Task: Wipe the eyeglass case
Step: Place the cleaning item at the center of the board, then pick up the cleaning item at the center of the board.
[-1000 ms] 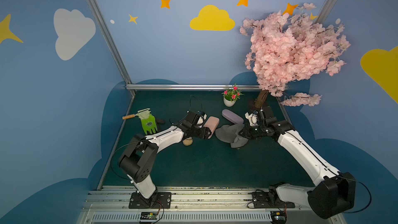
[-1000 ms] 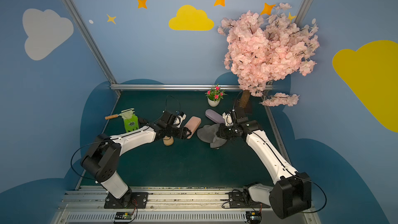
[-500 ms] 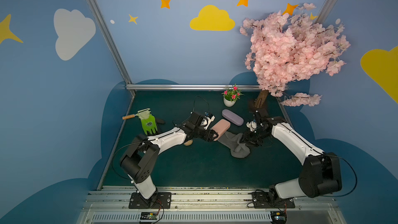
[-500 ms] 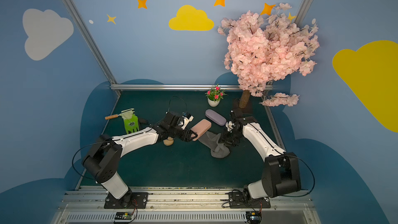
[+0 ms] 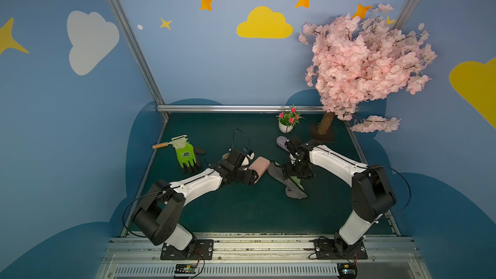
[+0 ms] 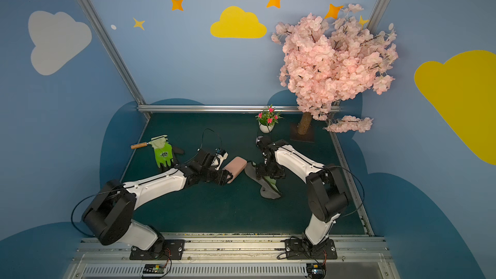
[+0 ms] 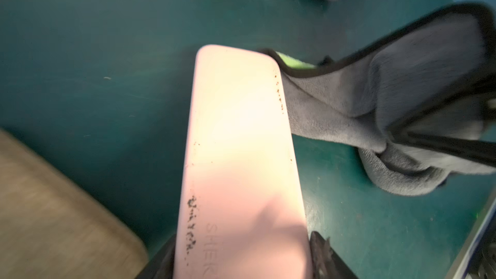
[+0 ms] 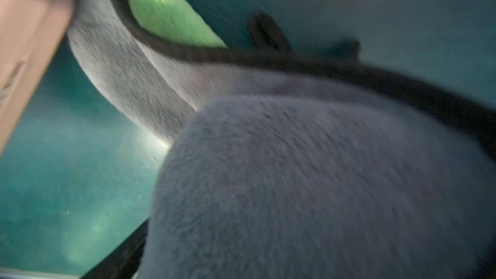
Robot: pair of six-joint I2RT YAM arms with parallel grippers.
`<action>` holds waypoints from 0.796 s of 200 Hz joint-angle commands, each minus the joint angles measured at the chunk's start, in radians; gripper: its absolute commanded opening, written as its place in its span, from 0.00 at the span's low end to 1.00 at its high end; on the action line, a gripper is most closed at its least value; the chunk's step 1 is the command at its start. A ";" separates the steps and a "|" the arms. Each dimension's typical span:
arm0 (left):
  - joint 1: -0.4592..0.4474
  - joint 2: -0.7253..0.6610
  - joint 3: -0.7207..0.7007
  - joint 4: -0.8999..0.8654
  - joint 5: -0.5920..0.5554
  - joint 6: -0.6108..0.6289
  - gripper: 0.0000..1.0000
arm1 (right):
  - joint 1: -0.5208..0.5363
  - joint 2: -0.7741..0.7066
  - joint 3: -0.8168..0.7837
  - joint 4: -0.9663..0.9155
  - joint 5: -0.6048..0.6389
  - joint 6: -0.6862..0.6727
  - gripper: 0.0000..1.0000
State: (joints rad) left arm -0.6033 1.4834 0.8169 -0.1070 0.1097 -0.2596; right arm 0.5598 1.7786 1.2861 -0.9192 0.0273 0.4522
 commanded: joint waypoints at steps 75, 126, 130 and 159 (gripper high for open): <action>-0.009 -0.073 -0.082 0.110 0.002 0.096 0.36 | -0.023 0.220 0.026 0.099 -0.057 -0.004 0.49; -0.066 -0.046 -0.079 0.131 -0.037 0.210 0.36 | -0.163 -0.049 -0.080 0.101 -0.140 -0.040 0.08; -0.074 -0.037 -0.073 0.128 -0.042 0.223 0.36 | -0.176 -0.083 -0.086 0.091 -0.136 -0.041 0.07; -0.147 0.076 -0.002 0.108 -0.084 0.332 0.36 | -0.284 -0.274 -0.105 -0.004 -0.111 -0.063 0.05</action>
State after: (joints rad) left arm -0.7002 1.4792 0.7475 -0.0189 0.0582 -0.0525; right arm 0.3386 1.6535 1.1790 -0.8387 -0.0887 0.4149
